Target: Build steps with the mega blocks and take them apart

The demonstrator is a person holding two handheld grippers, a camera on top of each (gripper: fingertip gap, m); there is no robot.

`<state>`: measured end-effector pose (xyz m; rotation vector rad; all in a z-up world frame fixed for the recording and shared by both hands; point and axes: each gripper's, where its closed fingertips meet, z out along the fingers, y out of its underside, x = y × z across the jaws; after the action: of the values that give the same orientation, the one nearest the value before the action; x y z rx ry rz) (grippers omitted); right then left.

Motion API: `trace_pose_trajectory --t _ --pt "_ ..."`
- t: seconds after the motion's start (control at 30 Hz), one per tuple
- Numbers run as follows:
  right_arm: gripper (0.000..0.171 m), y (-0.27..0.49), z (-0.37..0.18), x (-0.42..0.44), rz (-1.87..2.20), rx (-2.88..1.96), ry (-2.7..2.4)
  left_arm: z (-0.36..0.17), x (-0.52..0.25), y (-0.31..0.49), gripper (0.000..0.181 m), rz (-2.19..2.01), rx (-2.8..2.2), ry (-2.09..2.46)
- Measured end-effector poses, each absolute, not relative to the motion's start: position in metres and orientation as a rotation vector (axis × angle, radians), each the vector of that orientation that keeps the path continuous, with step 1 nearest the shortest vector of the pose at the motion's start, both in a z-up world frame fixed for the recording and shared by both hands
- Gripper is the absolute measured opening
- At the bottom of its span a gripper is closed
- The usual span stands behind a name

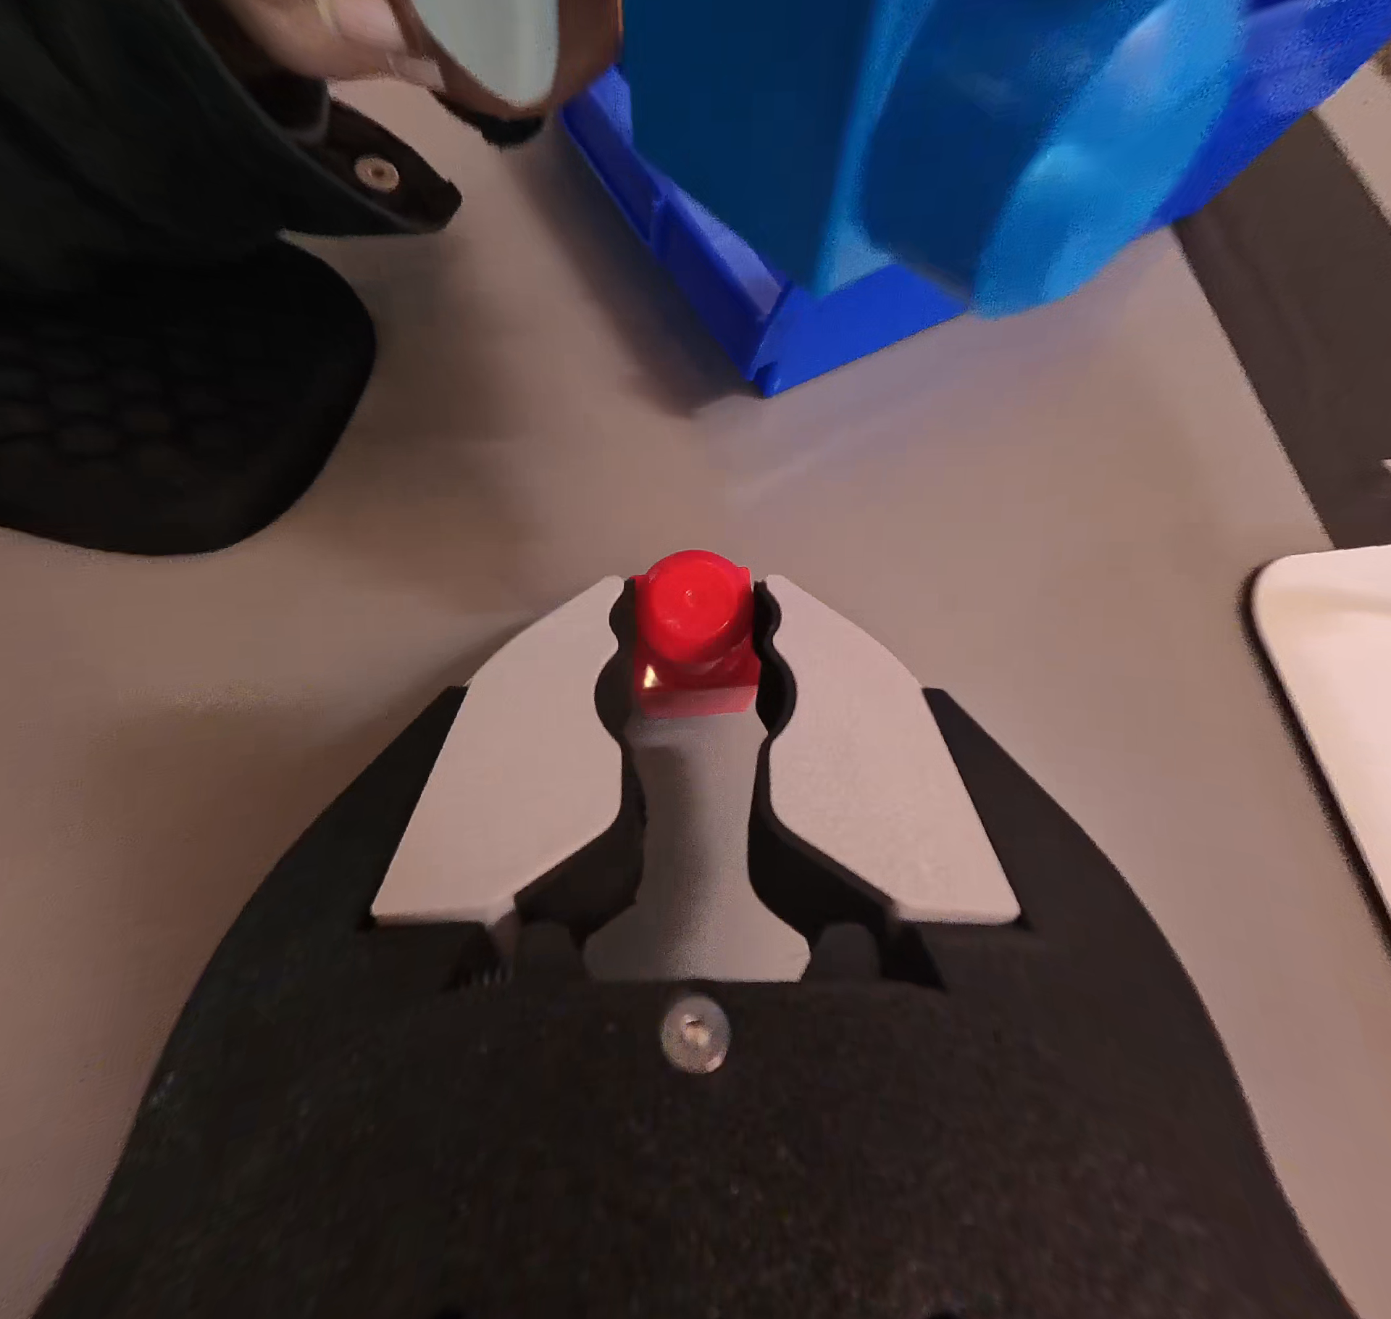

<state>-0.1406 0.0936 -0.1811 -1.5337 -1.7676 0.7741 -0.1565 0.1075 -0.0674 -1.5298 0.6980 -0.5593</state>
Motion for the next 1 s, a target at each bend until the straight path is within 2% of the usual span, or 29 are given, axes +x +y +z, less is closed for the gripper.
trace_pose_trajectory --t 0.33,0.43,0.67,1.0 --pt "0.029 0.111 -0.050 -0.049 1.387 -1.275 -1.092 -0.057 -0.112 0.085 0.038 -0.800 -1.457 0.748" --pt "0.029 0.113 -0.025 -0.017 1.522 -1.149 -0.910 -0.058 -0.087 0.074 0.038 -0.912 -1.445 0.780" --pt "0.029 0.105 -0.001 0.017 1.726 -0.959 -0.679 -0.064 -0.044 0.056 0.037 -1.084 -1.434 0.817" --pt "0.029 0.087 -0.022 -0.005 1.883 -0.999 -0.692 -0.070 -0.036 0.058 0.037 -1.091 -1.417 0.779"
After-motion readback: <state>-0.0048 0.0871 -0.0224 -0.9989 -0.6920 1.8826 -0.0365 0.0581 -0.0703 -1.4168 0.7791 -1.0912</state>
